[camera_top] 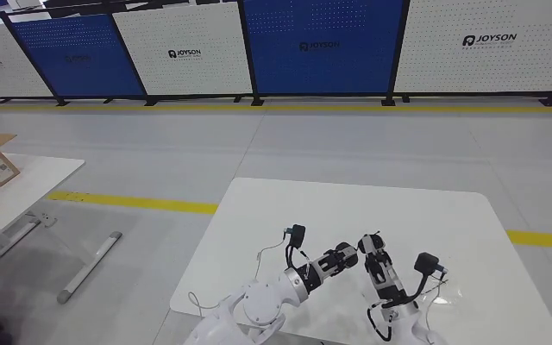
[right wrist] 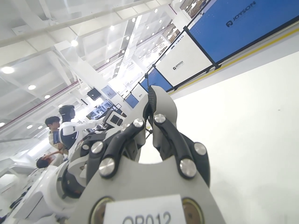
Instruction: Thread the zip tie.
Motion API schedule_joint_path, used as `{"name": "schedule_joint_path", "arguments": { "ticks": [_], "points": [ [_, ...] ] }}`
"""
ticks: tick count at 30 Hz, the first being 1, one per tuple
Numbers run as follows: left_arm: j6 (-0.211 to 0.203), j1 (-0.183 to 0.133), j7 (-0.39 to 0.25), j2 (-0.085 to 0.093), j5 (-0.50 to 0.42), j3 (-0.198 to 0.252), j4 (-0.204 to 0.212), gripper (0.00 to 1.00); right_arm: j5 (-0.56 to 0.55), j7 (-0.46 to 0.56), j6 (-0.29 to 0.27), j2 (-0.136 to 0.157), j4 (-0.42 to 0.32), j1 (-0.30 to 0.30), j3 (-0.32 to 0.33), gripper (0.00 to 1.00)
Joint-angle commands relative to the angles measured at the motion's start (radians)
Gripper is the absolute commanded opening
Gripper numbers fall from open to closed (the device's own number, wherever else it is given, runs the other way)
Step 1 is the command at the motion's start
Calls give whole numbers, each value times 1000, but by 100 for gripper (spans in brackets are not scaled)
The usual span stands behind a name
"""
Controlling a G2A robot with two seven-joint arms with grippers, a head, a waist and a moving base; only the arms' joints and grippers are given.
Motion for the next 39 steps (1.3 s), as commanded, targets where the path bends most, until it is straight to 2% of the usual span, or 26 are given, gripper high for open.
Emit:
{"name": "schedule_joint_path", "arguments": {
  "ticks": [1,6,8,12,14,18,20,29,39],
  "points": [
    [0,0,1,0,-2,-3,1,0,27,13,0,4,-5,0,10,0],
    [1,2,3,0,-5,-9,3,0,47,26,0,11,-8,0,17,0],
    [1,2,3,0,-5,-10,4,0,52,26,0,12,-9,0,17,13],
    [4,2,5,-1,-6,-10,5,0,55,22,0,16,-11,1,17,26],
    [6,2,6,-1,-5,-11,6,0,55,16,0,18,-13,1,18,28],
    [12,0,3,-2,-2,-11,10,0,55,6,0,20,-14,0,19,16],
    [13,0,4,-2,-1,-11,12,0,51,-2,0,21,-15,-1,19,0],
    [9,2,4,-3,6,-11,15,0,41,-21,0,27,-21,-7,21,0],
    [5,5,3,-4,7,-14,7,0,39,3,0,40,-38,-13,11,0]
  ]
}}
